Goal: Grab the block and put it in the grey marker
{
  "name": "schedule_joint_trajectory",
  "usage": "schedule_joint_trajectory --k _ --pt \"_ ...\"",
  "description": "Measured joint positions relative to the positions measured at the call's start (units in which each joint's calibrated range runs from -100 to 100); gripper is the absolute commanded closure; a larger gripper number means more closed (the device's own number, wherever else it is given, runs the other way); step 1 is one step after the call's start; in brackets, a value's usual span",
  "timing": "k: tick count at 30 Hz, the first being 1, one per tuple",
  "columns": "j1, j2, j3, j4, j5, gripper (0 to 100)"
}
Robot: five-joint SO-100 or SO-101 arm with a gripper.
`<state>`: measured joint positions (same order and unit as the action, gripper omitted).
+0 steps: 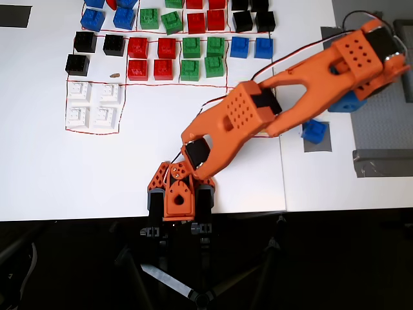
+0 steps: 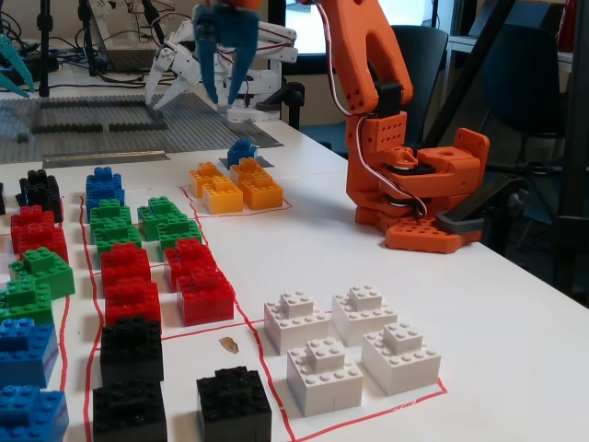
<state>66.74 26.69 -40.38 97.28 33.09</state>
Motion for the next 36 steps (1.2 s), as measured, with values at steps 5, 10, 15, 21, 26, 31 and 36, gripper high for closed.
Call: schedule_joint_trajectory --k 5,10,15,21,26,31,36 --pt "-9.73 -3.92 9.53 -0.16 -7.62 100" --pt "-20.17 -10.27 16.64 -0.16 -16.12 100" --pt "-30.43 -12.02 25.63 -0.24 -23.30 100" --pt "-42.64 -14.28 31.92 -0.24 -31.55 100" --pt "-49.89 -21.25 31.92 -0.24 -34.87 100" --pt "-58.82 -21.68 31.92 -0.80 -35.07 100" --pt "-63.51 -21.85 33.99 -0.80 -35.16 100"
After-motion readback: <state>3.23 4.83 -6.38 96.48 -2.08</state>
